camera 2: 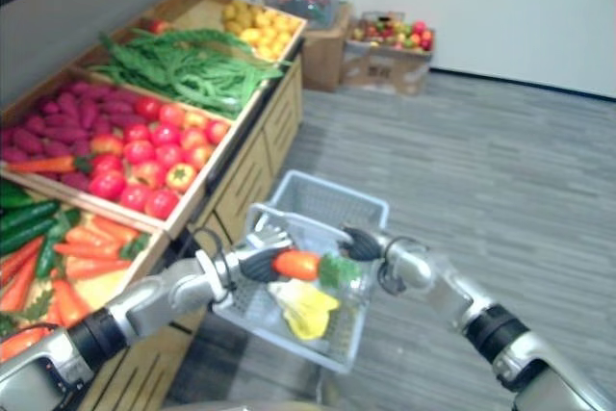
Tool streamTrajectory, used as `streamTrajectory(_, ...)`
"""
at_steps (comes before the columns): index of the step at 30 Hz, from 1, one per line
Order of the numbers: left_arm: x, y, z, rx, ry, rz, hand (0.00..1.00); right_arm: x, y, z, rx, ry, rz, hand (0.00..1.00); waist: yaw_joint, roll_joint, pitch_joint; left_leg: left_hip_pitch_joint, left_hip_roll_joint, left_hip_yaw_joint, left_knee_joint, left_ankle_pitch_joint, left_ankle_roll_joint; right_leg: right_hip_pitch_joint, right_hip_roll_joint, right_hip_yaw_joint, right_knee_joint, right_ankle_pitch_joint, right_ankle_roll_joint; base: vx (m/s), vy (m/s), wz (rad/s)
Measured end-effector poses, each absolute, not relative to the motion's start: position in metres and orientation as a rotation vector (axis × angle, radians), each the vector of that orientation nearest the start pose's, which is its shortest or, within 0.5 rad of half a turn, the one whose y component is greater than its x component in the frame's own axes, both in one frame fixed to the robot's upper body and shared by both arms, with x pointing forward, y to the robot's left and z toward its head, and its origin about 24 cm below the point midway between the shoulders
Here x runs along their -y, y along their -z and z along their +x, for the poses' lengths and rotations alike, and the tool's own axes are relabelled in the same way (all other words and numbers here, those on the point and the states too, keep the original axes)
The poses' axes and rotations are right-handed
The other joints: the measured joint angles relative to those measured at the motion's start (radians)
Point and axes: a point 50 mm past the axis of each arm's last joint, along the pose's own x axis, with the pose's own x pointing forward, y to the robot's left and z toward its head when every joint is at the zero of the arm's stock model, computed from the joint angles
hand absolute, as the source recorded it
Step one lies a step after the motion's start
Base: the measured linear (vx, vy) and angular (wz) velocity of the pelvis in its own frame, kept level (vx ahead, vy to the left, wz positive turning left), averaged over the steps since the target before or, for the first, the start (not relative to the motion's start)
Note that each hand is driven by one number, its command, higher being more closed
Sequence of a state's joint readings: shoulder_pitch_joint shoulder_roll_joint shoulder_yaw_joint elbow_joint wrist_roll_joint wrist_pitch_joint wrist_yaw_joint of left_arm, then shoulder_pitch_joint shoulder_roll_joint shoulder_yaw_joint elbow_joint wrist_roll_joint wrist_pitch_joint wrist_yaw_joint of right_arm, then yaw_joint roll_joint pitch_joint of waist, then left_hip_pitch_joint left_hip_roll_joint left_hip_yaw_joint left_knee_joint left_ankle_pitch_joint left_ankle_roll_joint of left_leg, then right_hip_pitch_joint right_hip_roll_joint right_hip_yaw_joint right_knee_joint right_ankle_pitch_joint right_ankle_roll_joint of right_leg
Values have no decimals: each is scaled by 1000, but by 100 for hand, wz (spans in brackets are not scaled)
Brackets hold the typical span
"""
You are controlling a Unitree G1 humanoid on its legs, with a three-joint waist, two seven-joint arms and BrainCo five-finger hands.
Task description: Pick vegetable in the basket
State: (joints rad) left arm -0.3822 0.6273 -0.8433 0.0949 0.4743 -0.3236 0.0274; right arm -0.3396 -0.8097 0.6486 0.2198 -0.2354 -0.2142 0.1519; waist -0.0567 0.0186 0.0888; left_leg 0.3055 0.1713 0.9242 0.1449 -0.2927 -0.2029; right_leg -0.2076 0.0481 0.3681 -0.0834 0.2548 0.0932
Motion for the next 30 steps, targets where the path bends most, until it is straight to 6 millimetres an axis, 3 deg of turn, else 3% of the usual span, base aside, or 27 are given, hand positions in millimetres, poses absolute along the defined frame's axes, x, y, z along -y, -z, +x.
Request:
streamTrajectory(2, -81, -42, 240, 460, 959, 1100, 100, 179, -52, 277, 46, -752, -1143, 100, -18, 0, 0, 7, 1, 5, -1, 0, -1, 0, 3, 4, 0, 0, 1, 15, -34, -11)
streamTrajectory(10, -102, -10, 247, 296, 983, 1211, 100, 163, -70, 276, 140, -808, -1149, 100, -44, -11, -6, 13, 0, 38, -1, 0, -1, -10, 20, 29, 4, 5, 8, -5, -38, -11)
streamTrajectory(18, -105, 12, 254, 189, 943, 1283, 100, 149, -79, 271, 186, -866, -1057, 100, -50, -13, -8, 17, -1, 58, 2, 0, -1, -13, 27, 45, 6, 4, 6, -4, -45, -6)
streamTrajectory(19, -105, 13, 257, 179, 923, 1288, 0, 149, -79, 270, 184, -874, -1052, 100, -49, -13, -8, 17, -1, 57, 2, 0, 0, -13, 27, 45, 6, 4, 6, -11, -44, 1)
streamTrajectory(30, -115, 21, 278, 63, 698, 1293, 0, 148, -77, 269, 175, -881, -1041, 100, -50, -17, -6, 12, -1, 54, 1, 0, 0, -16, 27, 45, 6, 6, 8, -10, -44, 0)
